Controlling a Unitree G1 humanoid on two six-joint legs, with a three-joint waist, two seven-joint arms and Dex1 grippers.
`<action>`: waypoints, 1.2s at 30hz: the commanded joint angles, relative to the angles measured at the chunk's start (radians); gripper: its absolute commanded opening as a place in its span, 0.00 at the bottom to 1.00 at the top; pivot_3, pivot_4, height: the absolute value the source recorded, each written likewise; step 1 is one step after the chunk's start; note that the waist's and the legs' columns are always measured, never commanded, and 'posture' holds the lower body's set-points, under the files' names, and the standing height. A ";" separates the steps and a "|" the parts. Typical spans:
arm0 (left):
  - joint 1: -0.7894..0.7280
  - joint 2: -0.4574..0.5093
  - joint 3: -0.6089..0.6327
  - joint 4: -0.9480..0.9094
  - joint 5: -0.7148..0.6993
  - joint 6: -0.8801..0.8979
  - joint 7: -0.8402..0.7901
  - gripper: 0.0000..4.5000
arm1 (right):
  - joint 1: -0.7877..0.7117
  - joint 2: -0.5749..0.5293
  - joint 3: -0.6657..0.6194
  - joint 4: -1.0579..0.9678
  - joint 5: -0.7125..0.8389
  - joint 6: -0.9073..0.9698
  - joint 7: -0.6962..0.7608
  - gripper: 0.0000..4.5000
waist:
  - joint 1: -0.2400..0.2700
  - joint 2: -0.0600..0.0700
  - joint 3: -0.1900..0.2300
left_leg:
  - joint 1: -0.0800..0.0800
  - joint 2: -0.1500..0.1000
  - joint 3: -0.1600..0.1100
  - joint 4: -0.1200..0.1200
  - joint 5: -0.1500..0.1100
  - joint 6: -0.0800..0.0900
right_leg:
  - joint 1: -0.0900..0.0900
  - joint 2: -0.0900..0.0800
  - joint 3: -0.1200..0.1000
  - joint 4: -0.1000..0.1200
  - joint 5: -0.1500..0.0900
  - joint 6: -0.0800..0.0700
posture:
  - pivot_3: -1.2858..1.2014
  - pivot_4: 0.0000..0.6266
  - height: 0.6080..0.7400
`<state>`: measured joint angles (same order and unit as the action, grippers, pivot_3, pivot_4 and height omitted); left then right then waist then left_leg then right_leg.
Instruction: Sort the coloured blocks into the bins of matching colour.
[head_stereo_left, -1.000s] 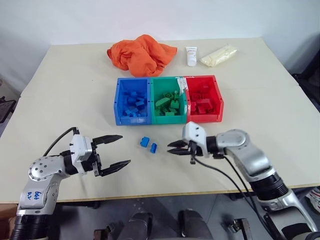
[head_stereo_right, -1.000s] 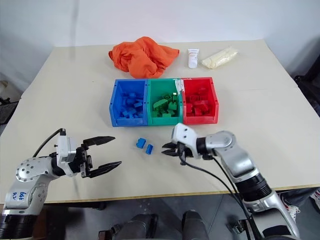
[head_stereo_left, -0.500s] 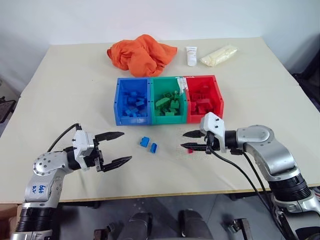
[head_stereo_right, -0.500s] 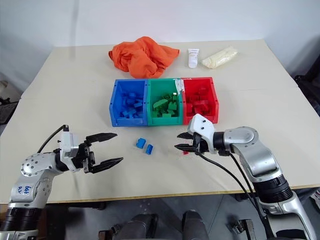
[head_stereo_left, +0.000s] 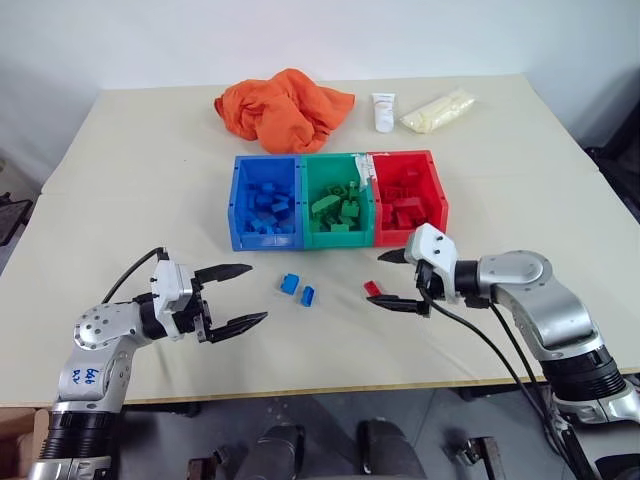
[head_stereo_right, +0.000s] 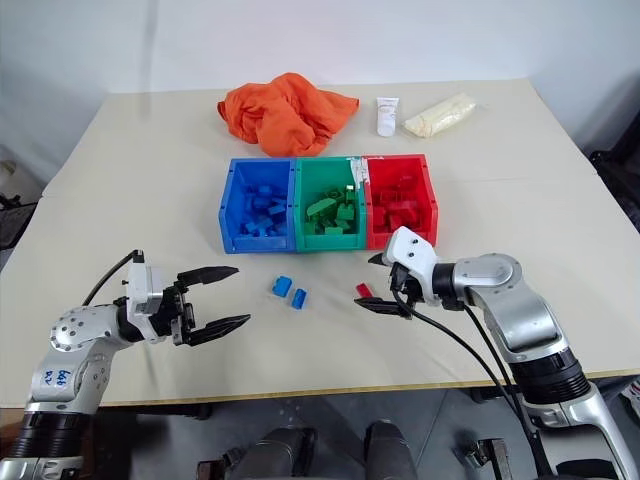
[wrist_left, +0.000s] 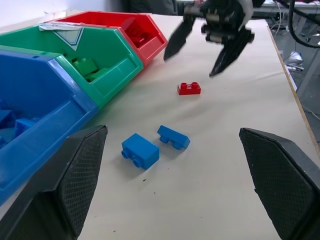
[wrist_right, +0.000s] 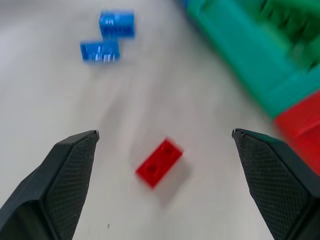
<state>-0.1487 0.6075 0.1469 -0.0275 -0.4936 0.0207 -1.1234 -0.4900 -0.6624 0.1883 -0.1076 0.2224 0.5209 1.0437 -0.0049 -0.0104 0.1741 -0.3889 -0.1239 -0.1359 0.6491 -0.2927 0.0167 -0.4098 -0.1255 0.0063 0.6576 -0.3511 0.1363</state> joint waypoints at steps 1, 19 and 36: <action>-0.007 -0.001 0.005 -0.017 -0.002 -0.014 0.000 1.00 | -0.004 0.034 0.017 0.040 -0.011 -0.044 -0.012 0.99 | 0.000 0.000 0.000 | 0.000 0.000 0.000 0.000 0.000 0.000 | 0.000 0.000 0.000 0.000 0.000 0.000 | 0.52 0.24 1.00; -0.007 0.008 0.015 -0.013 -0.004 -0.016 0.002 1.00 | 0.020 0.047 0.012 0.051 -0.028 -0.075 -0.014 0.10 | 0.002 0.000 0.000 | 0.000 0.000 0.000 0.001 0.000 0.000 | 0.000 0.000 0.000 0.000 0.000 0.000 | 0.52 0.24 1.00; -0.150 -0.007 -0.034 0.116 0.021 -0.039 -0.064 1.00 | -0.315 0.049 -0.140 0.330 -0.067 -0.224 -0.145 0.10 | -0.004 0.000 0.000 | 0.000 0.000 0.002 0.000 0.000 0.000 | -0.001 0.000 -0.002 0.001 0.000 0.000 | 0.52 0.24 1.00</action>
<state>-0.2875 0.6003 0.1060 0.0935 -0.4691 -0.0012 -1.1787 -0.7728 -0.6171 0.0707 0.1586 0.1785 0.3632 0.9243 -0.0087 -0.0103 0.1742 -0.3887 -0.1237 -0.1336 0.6495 -0.2926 0.0167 -0.4109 -0.1249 0.0048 0.6589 -0.3510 0.1363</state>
